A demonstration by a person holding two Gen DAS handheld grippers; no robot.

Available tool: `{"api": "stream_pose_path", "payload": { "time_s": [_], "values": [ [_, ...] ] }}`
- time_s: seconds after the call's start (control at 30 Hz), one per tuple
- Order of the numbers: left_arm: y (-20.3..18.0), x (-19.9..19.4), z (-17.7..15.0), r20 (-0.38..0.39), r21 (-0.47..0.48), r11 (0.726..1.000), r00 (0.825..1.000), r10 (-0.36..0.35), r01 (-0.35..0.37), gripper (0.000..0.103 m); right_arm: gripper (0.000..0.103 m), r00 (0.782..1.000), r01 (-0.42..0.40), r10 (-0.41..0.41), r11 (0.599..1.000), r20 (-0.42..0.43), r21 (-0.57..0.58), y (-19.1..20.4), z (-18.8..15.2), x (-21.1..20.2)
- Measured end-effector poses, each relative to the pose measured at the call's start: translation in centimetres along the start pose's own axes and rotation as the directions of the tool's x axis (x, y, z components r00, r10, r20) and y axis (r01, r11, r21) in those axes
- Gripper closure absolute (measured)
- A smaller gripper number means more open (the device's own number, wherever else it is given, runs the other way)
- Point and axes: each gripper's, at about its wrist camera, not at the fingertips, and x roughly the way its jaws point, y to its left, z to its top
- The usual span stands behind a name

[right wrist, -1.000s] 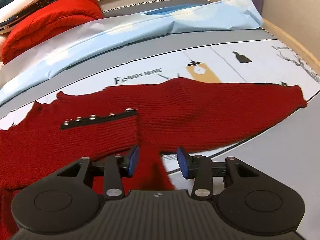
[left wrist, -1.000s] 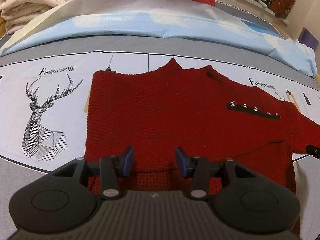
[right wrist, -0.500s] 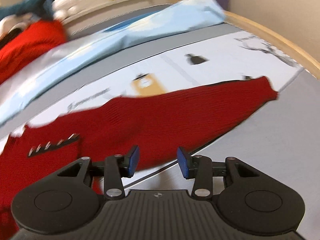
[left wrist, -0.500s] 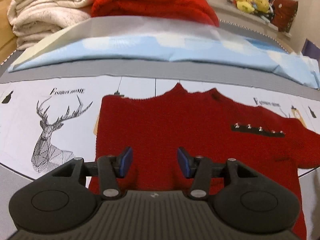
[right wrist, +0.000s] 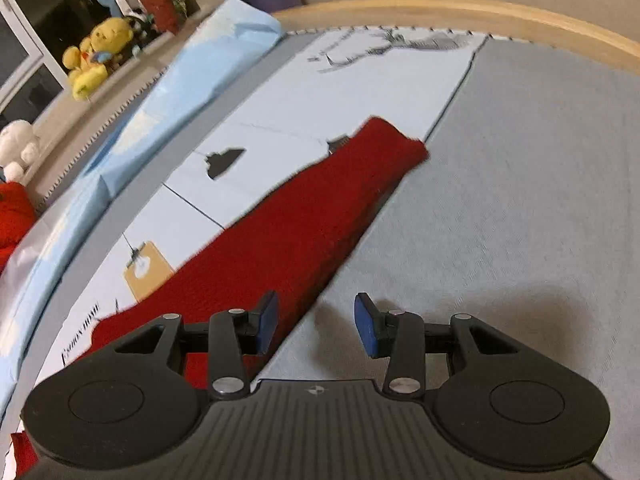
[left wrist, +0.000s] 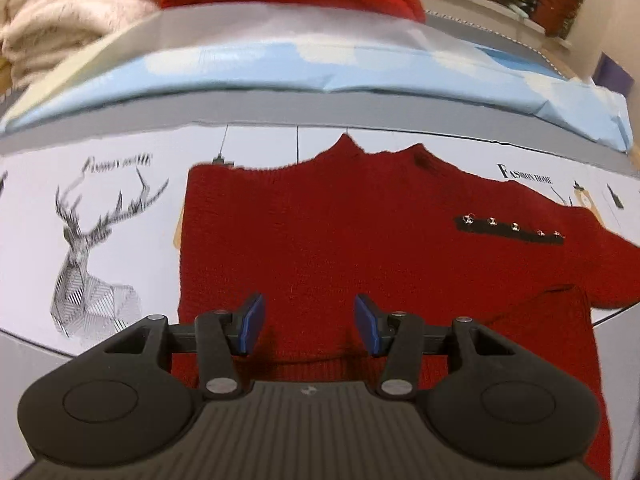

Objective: Fold small clothes

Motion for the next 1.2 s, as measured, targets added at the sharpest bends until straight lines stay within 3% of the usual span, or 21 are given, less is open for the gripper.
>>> {"api": "stream_pose_path", "payload": {
  "time_s": [0.3,0.4,0.47,0.5,0.6,0.73,0.83,0.9,0.93,1.0,1.03,1.07,1.1,1.17,1.2],
  "values": [
    [1.0,0.4,0.1,-0.026,-0.014,1.0,1.0,-0.014,0.014,0.048,0.057,0.999,-0.024,0.029,0.992,-0.041,0.123,-0.8,0.0,2.3],
    [1.5,0.5,0.3,-0.031,-0.033,0.999,0.999,-0.012,0.011,0.047,0.058,0.999,-0.036,0.039,0.993,-0.029,0.117,-0.4,-0.1,2.8],
    [1.8,0.5,0.3,-0.034,-0.041,0.999,0.999,-0.012,0.01,0.047,0.072,0.999,-0.03,0.031,0.995,-0.01,0.09,0.1,0.0,3.0],
    [2.0,0.5,0.4,-0.034,-0.042,0.999,0.999,-0.011,0.01,0.047,0.089,0.999,-0.034,0.034,0.996,-0.001,0.081,0.4,0.0,3.0],
    [2.5,0.3,0.5,-0.03,-0.048,0.999,1.0,-0.002,0.0,0.047,0.091,0.999,-0.04,0.037,0.997,0.038,0.069,1.1,0.2,2.5],
    [3.7,0.0,0.9,-0.025,-0.079,0.997,1.0,0.016,-0.018,0.047,0.092,0.983,-0.028,0.044,0.995,0.176,-0.096,5.5,0.3,-0.3],
    [4.9,-0.4,1.2,-0.018,-0.108,0.994,0.999,0.028,-0.03,0.047,0.092,0.947,-0.042,0.13,0.957,0.294,-0.288,11.3,-1.2,-4.4],
    [5.7,-0.7,1.4,-0.013,-0.127,0.991,0.999,0.037,-0.038,0.047,0.092,0.901,-0.075,0.265,0.876,0.344,-0.476,16.4,-3.9,-8.0],
    [6.1,-0.8,1.4,-0.011,-0.136,0.99,0.999,0.041,-0.042,0.047,0.092,0.863,-0.103,0.367,0.801,0.348,-0.59,19.3,-6.5,-10.3],
    [6.9,-1.1,1.6,-0.009,-0.156,0.987,0.999,0.047,-0.048,0.047,0.092,0.801,-0.181,0.533,0.647,0.271,-0.741,23.3,-11.5,-13.4],
    [7.3,-1.3,1.6,-0.01,-0.168,0.985,0.999,0.049,-0.05,0.047,0.092,0.768,-0.23,0.61,0.548,0.196,-0.804,25.0,-14.6,-14.8],
    [7.7,-1.4,1.7,-0.011,-0.178,0.983,0.999,0.047,-0.048,0.047,0.091,0.747,-0.281,0.653,0.481,0.125,-0.831,26.3,-17.1,-15.6],
    [8.1,-1.5,1.9,-0.01,-0.195,0.98,0.999,0.043,-0.045,0.047,0.09,0.729,-0.387,0.685,0.414,0.001,-0.824,27.4,-19.7,-16.0],
    [8.7,-1.7,2.1,-0.009,-0.223,0.974,0.999,0.033,-0.034,0.047,0.091,0.696,-0.56,0.679,0.308,-0.235,-0.769,28.7,-23.3,-15.6],
    [9.0,-1.8,2.2,-0.008,-0.237,0.971,1.0,0.025,-0.026,0.047,0.087,0.696,-0.587,0.652,0.278,-0.299,-0.76,29.1,-24.9,-15.3]
  ]
}}
